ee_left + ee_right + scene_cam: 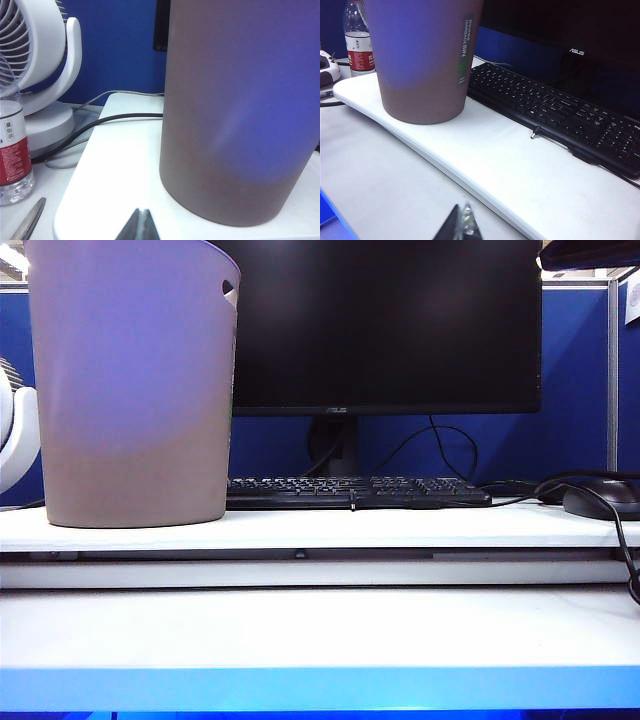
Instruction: Pick up all paper balls from the table and place them in the pink trash can.
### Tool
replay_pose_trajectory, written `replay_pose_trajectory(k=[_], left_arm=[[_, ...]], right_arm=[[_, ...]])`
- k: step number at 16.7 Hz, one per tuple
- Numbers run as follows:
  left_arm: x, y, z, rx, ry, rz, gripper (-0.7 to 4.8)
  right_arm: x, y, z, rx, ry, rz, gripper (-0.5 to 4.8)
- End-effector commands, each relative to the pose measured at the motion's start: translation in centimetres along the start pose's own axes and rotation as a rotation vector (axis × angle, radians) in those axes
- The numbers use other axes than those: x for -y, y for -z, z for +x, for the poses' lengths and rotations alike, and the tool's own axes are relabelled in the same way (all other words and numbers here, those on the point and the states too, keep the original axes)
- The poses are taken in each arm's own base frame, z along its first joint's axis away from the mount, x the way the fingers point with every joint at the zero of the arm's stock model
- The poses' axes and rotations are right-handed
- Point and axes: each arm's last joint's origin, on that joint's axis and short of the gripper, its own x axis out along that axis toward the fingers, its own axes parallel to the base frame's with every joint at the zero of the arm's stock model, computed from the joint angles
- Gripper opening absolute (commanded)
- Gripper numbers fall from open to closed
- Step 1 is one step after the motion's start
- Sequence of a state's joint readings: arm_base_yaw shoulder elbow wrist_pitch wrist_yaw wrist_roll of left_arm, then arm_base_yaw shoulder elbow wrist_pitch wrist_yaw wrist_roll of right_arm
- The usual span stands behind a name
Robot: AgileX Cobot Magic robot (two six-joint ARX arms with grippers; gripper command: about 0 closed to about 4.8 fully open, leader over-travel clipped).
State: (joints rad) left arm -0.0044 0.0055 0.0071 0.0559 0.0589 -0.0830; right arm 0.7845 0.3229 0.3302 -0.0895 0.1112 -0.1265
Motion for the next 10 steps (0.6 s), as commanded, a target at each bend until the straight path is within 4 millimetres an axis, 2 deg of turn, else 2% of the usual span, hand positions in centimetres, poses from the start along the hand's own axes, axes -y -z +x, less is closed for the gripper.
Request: replay_pose_trajectory(k=[1, 2, 3, 5, 7, 10], left_arm=[[0.0, -0.1, 0.0, 0.015, -0.003, -0.002, -0.04], [0.0, -0.1, 0.0, 0.015, -0.003, -0.002, -0.05], [0.0, -0.1, 0.0, 0.015, -0.003, -0.002, -0.05], [0.0, -0.1, 0.0, 0.014, -0.003, -0.002, -0.04], [0.0, -0.1, 0.0, 0.014, -0.003, -0.002, -0.04], [0.0, -0.1, 0.0, 0.014, -0.003, -0.002, -0.04]], right_arm=[[0.1, -0.2, -0.2, 0.009, 0.015, 0.013, -0.06], [0.4, -0.1, -0.4, 0.006, 0.044, 0.022, -0.06], [1.1, 0.2, -0.7, -0.004, 0.151, 0.034, -0.06], [3.5, 1.5, -1.0, 0.018, 0.595, 0.178, -0.06], [4.9, 3.2, -1.1, 0.044, 0.687, 0.205, -0.06], [5.8, 6.1, -1.7, 0.076, 0.679, 0.222, -0.06]])
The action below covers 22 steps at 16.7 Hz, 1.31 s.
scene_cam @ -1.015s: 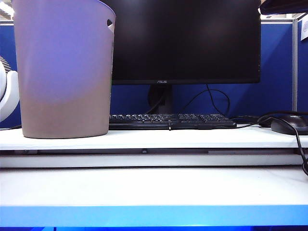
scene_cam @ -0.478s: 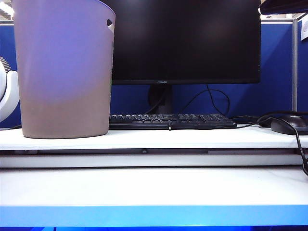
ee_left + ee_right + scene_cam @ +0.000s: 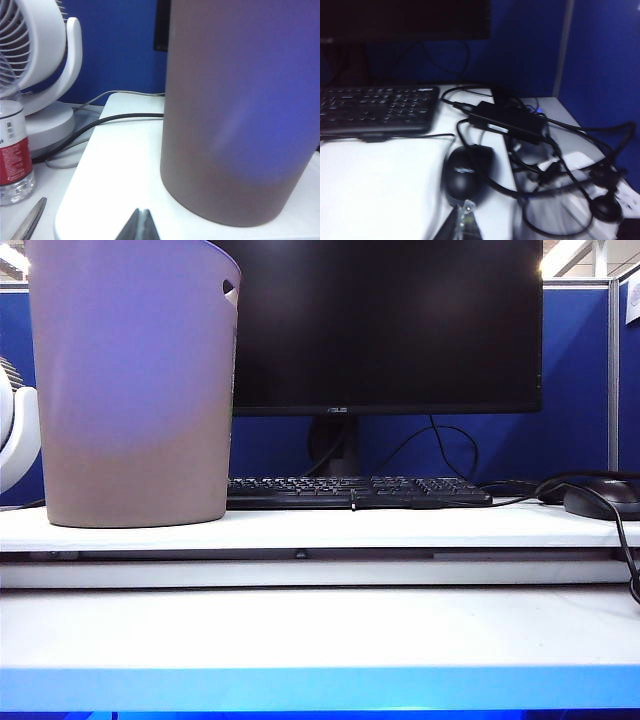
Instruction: Pick up all paper balls from the table and place them in the pink trash can.
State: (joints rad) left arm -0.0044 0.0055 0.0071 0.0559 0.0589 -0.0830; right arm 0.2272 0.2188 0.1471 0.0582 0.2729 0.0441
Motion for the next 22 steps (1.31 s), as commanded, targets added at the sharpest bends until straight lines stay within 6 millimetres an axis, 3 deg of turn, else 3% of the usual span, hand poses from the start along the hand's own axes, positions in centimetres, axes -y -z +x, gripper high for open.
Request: replay_pose_trajectory(k=[1, 7, 11, 22], left_arm=[[0.0, -0.1, 0.0, 0.014, -0.002, -0.002, -0.04], [0.0, -0.1, 0.0, 0.013, -0.003, -0.002, -0.04], [0.0, -0.1, 0.0, 0.013, -0.003, -0.002, -0.04], [0.0, -0.1, 0.0, 0.012, -0.003, -0.002, -0.05]], right_arm=[[1.0, 1.8, -0.2, 0.031, -0.012, 0.055, -0.06], [1.9, 2.6, -0.5, 0.04, 0.076, 0.126, -0.06], [1.7, 3.4, -0.7, 0.053, 0.009, 0.128, -0.06], [1.5, 3.1, -0.7, 0.077, -0.071, 0.04, -0.06]])
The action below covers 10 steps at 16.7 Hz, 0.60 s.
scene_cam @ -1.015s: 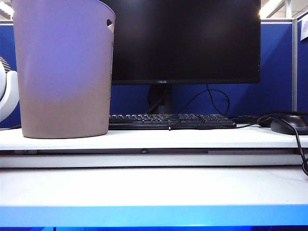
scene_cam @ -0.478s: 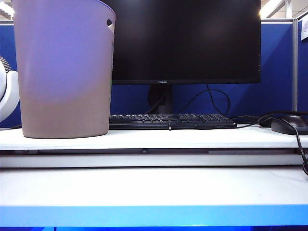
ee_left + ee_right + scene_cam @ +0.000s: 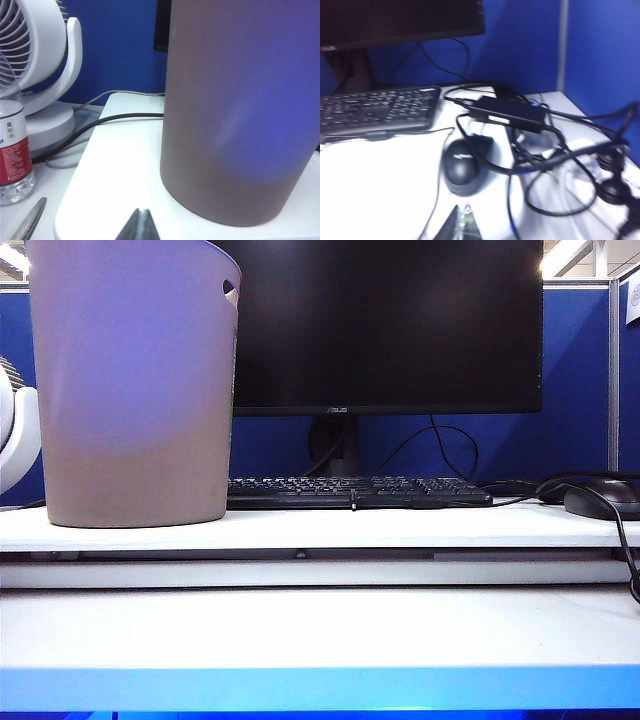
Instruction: Pick up all paper balls from the table and place them in the pink trash can.
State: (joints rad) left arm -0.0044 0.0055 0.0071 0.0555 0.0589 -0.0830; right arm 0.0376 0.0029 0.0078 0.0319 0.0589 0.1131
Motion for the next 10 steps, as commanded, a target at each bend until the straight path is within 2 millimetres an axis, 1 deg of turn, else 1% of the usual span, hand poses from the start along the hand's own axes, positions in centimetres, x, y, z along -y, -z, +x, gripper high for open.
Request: replay_pose_trajectory(k=[1, 10], left_arm=[[-0.01, -0.13, -0.02, 0.012, -0.003, -0.002, -0.05], [-0.01, -0.13, -0.02, 0.012, -0.003, -0.002, -0.05]], right_arm=[[-0.15, -0.13, 0.02, 0.03, -0.044, -0.034, -0.06], [-0.14, -0.19, 0.02, 0.037, -0.043, -0.033, -0.06]])
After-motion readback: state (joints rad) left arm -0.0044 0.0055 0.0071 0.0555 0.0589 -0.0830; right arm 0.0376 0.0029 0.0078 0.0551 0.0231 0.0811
